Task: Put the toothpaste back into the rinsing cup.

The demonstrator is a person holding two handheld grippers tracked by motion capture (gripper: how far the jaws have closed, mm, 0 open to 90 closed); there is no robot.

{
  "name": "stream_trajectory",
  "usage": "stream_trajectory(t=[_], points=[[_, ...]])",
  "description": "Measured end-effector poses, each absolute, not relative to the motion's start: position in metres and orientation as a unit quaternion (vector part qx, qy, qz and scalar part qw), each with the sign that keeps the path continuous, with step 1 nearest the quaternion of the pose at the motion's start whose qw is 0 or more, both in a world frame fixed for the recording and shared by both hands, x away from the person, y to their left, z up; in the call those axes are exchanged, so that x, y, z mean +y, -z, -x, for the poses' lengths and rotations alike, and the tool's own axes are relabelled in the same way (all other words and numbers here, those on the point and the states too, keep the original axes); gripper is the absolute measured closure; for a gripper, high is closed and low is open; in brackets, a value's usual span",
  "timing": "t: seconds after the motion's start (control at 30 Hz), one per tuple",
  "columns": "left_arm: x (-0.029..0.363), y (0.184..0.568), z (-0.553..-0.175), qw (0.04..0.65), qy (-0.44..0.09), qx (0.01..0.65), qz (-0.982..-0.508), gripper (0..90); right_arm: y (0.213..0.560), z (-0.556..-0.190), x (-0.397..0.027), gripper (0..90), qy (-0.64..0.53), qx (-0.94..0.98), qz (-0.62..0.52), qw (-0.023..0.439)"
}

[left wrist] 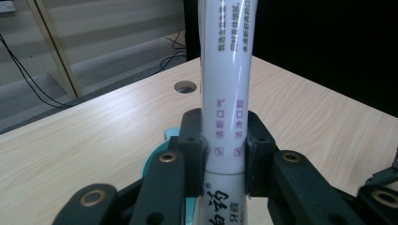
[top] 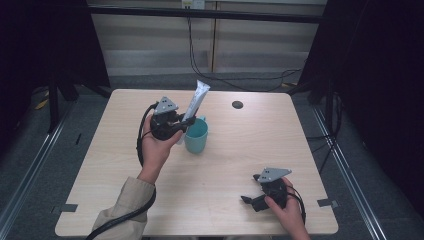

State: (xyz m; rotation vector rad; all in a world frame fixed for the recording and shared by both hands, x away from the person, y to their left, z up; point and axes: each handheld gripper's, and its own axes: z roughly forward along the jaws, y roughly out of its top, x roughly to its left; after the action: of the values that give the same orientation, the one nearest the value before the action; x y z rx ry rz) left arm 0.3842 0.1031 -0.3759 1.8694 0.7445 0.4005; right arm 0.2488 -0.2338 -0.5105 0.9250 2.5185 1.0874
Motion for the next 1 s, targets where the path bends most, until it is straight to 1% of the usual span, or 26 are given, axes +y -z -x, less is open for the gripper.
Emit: stream_trajectory(t=[0.23,0.73,1.0], points=[[0.097,0.376,-0.394,0.523,-0.161,0.316,-0.775,73.7,0.51,-0.249,-0.234,10.3,-0.373,0.863,-0.317,0.123],[0.087,0.382,-0.408,0.527,-0.175,0.323,-0.766,73.7,0.51,-0.249,-0.234,10.3,-0.373,0.863,-0.318,0.123],[0.084,0.384,-0.415,0.529,-0.172,0.335,-0.761,73.6,0.51,-0.249,-0.234,10.3,-0.373,0.863,-0.317,0.123]])
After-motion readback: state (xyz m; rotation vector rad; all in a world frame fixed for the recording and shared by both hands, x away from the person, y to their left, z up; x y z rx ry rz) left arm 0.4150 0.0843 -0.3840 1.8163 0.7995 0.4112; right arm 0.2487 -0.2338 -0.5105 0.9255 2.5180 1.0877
